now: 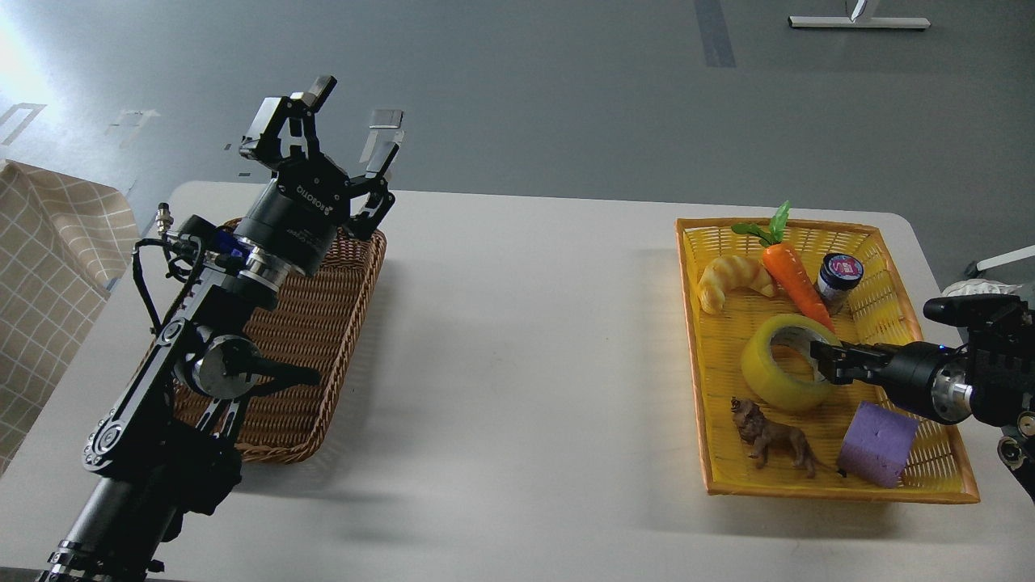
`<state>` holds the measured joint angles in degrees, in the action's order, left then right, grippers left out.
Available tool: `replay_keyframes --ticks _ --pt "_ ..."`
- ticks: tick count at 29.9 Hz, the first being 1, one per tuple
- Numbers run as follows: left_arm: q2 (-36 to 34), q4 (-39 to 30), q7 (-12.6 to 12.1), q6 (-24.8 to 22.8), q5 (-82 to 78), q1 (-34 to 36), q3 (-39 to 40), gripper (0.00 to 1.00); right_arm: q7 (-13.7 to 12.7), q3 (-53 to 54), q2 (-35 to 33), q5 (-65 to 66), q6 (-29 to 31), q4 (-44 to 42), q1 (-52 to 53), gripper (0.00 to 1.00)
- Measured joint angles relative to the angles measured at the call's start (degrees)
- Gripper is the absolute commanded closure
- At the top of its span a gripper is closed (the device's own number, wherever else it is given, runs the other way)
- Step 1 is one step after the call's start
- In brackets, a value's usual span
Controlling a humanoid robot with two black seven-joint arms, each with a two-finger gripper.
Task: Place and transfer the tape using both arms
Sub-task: 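Lift the tape roll with the right gripper toward the table center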
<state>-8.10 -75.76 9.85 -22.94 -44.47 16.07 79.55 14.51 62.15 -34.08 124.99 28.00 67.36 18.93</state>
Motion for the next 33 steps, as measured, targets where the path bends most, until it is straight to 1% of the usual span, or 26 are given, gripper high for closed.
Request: replay_keyframes --ticks 8,10,13,16,20,25,33 --pt "-1.0 0.0 0.0 0.0 0.2 0.0 0.4 0.02 0.0 0.0 -3.3 0.0 0.0 3.2 2.6 0.77" --pt "-1.1 0.0 0.0 -0.1 0.2 -0.1 0.4 0.02 0.0 0.0 -4.4 0.0 0.0 4.5 3.3 0.8" --pt "-1.1 0.0 0.0 -0.1 0.2 -0.2 0.4 0.02 0.0 0.0 -5.8 0.0 0.0 7.2 4.8 0.8" --pt "-0.8 0.1 -0.1 -0.1 0.2 -0.3 0.4 0.02 0.0 0.0 -6.2 0.0 0.0 8.9 7.2 0.8" --pt "-0.2 0.1 -0.5 0.1 0.2 -0.2 0.4 0.02 0.0 -1.4 -5.8 0.0 0.0 9.0 11.7 0.8" --pt "0.2 0.1 -0.5 0.2 0.2 0.2 0.3 0.02 0.0 -10.4 -1.2 0.0 0.0 8.1 20.0 0.81" --pt "0.2 0.1 -0.5 0.2 0.2 -0.3 0.4 0.02 -0.5 -14.6 13.4 0.0 0.0 3.3 25.8 0.82"
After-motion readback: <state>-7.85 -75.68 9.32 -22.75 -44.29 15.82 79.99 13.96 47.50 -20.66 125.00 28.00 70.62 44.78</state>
